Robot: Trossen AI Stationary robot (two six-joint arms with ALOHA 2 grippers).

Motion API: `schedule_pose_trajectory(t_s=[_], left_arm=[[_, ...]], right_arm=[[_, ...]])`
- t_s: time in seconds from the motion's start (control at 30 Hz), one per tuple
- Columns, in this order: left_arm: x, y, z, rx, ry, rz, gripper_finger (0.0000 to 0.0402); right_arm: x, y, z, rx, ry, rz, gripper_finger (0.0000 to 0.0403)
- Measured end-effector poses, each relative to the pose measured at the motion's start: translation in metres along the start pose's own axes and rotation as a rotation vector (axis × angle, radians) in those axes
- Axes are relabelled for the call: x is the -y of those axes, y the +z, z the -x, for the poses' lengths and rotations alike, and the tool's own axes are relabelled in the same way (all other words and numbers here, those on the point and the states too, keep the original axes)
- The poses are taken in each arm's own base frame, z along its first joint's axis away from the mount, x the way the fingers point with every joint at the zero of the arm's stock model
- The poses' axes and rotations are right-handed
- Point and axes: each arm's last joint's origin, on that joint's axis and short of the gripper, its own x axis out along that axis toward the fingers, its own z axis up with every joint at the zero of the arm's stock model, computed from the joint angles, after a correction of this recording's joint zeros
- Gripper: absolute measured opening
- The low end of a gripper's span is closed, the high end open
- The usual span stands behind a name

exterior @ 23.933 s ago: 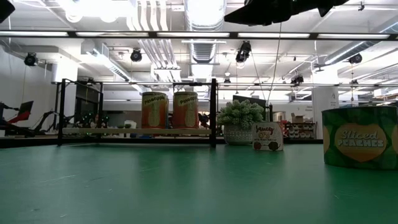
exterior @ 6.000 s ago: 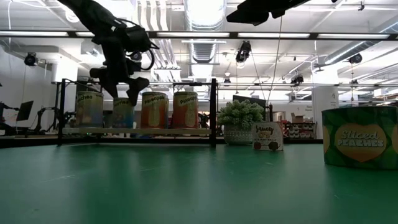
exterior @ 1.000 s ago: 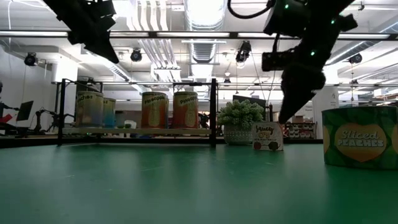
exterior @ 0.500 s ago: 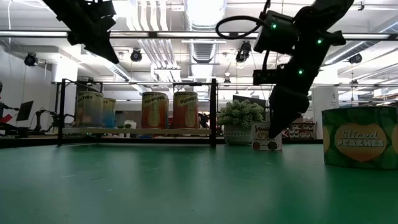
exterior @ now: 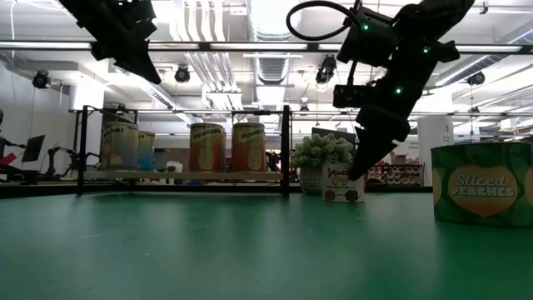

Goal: Pick and place cans onto a shelf
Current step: Put the canned spaghetti sauce on the shelf

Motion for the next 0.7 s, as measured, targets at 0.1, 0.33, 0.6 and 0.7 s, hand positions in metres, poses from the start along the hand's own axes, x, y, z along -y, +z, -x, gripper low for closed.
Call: schedule_pose_trajectory(t_s=[0.1,0.33,0.6,0.7], left_arm=[[0.0,0.0,0.0,0.001,-0.001,0.0,0.0],[0.006,0.0,0.004,0.014,-0.038,-0.016,0.0],[0.015,0.002,0.01,0.065,-0.103,-0.013,0.0],[0.019,0.003,0.012,0.069,-0.162,-0.01,0.0]], right_arm=[[0.0,0.001,0.001,0.009,0.004,0.002,0.0222],[-0.006,0.013,0.002,0.11,0.122,-0.017,0.0218],[-0.019,0.026,-0.025,0.229,0.252,0.002,0.0203],[-0.022,0.025,-0.036,0.223,0.259,0.026,0.02]])
